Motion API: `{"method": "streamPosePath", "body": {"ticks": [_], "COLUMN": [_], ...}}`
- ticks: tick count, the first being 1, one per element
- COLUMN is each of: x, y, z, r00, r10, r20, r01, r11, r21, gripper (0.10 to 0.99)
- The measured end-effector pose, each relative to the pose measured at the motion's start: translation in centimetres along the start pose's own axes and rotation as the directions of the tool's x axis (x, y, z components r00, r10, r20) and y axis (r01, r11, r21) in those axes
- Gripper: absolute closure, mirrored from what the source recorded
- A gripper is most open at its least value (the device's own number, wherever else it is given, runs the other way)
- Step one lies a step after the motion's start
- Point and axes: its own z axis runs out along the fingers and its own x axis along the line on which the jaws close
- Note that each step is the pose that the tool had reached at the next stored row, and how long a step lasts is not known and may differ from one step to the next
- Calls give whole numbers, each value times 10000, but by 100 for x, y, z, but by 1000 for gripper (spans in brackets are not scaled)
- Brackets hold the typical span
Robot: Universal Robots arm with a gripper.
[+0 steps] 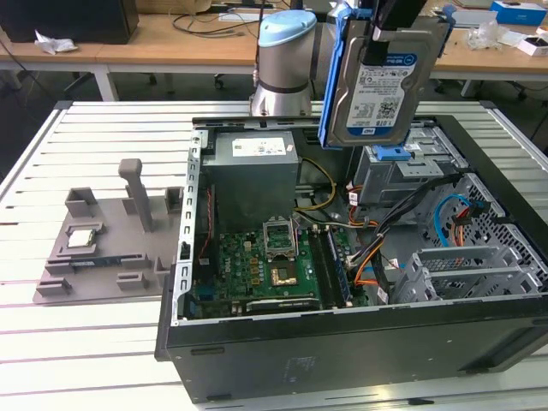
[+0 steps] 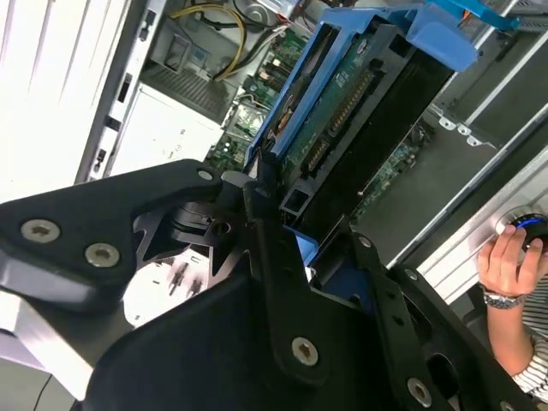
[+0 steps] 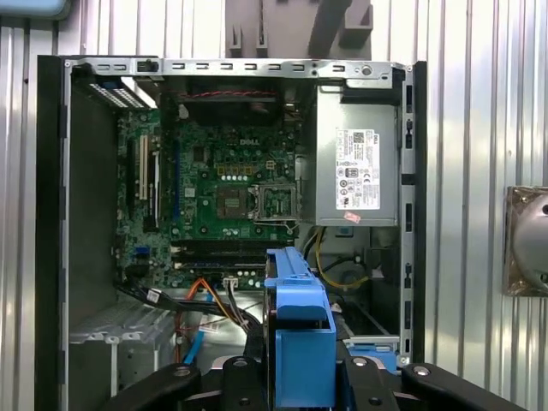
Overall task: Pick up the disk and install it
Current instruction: 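Pick up the disk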
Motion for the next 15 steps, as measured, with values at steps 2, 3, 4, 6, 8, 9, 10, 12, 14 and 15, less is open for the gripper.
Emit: {"method": "streamPosePath", "body": {"ticks": [2, 3, 4, 6, 8, 9, 10, 12, 14, 15], "x": [57, 89, 112, 234, 308, 341, 373, 448, 530, 565], "y": [1, 2, 3, 6, 8, 9, 10, 12, 14, 15], "z": [3, 5, 7, 15, 20, 22, 25, 29, 33, 34], "r00": [10000, 10000, 10000, 10000, 10000, 10000, 10000, 10000, 10000, 10000], "r10": [0, 0, -1, -1, -1, -1, -1, -1, -1, -1], "r20": [0, 0, 0, 1, 0, 1, 1, -1, 1, -1], "r01": [0, 0, 1, 1, 1, 1, 1, 1, 1, 1], "r11": [10000, 10000, 10000, 10000, 10000, 10000, 10000, 10000, 10000, 10000], "r21": [0, 0, 0, 0, 0, 0, 0, 0, 0, 0], "gripper": [722, 722, 722, 722, 722, 722, 722, 722, 722, 722]}}
